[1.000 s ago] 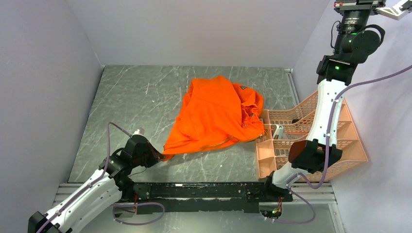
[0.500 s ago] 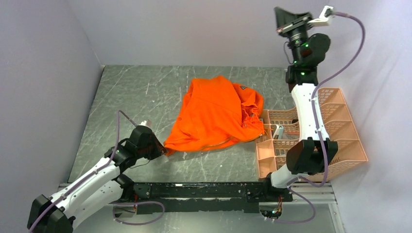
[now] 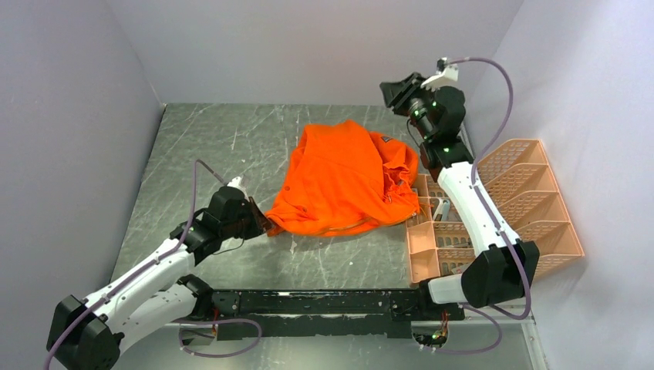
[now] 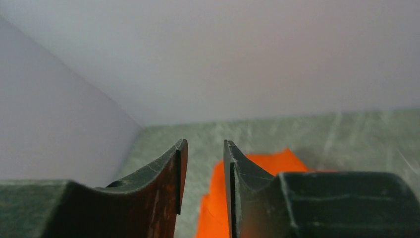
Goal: Zip up the jacket
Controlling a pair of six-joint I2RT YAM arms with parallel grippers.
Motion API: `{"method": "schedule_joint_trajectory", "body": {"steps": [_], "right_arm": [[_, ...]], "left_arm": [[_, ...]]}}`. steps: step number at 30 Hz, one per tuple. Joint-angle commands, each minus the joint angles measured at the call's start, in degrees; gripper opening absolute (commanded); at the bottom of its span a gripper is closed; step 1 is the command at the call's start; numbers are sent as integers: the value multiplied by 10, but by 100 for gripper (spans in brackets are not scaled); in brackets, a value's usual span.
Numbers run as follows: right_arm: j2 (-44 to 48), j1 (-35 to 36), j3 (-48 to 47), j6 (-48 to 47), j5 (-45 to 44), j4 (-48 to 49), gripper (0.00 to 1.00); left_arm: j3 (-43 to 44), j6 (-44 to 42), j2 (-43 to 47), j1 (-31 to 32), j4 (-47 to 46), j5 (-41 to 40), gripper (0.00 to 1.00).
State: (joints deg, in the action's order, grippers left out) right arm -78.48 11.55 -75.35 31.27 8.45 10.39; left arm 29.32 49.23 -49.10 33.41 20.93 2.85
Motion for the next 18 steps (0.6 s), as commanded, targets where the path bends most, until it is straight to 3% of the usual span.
{"method": "schedule_joint_trajectory", "body": {"steps": [1, 11, 18], "right_arm": [[23, 16, 48, -69, -66, -94, 39], [76, 27, 128, -118, -230, -248, 63], [81, 33, 162, -122, -262, -291, 75]], "left_arm": [[28, -34, -10, -6, -43, 25, 8], [29, -55, -37, -5, -64, 52, 8], [25, -56, -35, -5, -73, 68, 8]]}}
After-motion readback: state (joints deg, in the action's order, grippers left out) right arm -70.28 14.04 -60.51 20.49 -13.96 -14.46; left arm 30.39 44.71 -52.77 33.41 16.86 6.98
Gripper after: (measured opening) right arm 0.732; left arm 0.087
